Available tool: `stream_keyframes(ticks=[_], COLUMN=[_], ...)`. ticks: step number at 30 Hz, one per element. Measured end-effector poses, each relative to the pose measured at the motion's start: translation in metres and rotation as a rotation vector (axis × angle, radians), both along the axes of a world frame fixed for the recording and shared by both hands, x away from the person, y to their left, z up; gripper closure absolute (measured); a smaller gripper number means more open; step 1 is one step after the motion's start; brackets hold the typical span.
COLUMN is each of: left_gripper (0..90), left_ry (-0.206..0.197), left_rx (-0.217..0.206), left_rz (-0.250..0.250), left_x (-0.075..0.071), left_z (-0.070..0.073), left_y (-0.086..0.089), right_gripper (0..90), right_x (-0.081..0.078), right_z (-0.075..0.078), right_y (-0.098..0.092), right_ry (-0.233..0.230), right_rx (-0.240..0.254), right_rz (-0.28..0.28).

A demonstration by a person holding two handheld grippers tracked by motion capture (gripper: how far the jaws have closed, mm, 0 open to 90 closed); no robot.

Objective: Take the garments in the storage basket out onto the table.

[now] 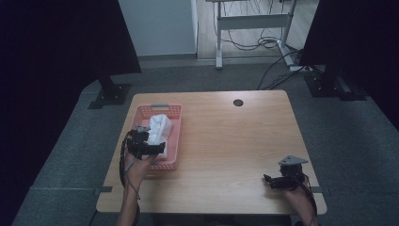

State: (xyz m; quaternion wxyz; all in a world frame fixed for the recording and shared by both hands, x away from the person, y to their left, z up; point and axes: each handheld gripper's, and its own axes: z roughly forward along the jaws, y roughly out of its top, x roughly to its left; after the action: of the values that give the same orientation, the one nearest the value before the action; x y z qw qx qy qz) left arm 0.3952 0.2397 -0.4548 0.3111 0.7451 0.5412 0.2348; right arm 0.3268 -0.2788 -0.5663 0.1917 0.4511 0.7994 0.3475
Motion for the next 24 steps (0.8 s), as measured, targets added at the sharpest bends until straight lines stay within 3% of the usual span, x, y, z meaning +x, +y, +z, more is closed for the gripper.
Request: stream_keyframes(ticks=[24], left_gripper=[6.6], left_ry=[0.0], left_rx=[0.008], left_rz=[0.02], left_x=[0.028], left_z=[-0.001], left_y=[0.001], right_gripper=[2.0], right_x=[0.0], right_z=[0.0], right_y=[0.0], right_ry=[0.001], right_rx=[0.001], right_rz=[-0.002])
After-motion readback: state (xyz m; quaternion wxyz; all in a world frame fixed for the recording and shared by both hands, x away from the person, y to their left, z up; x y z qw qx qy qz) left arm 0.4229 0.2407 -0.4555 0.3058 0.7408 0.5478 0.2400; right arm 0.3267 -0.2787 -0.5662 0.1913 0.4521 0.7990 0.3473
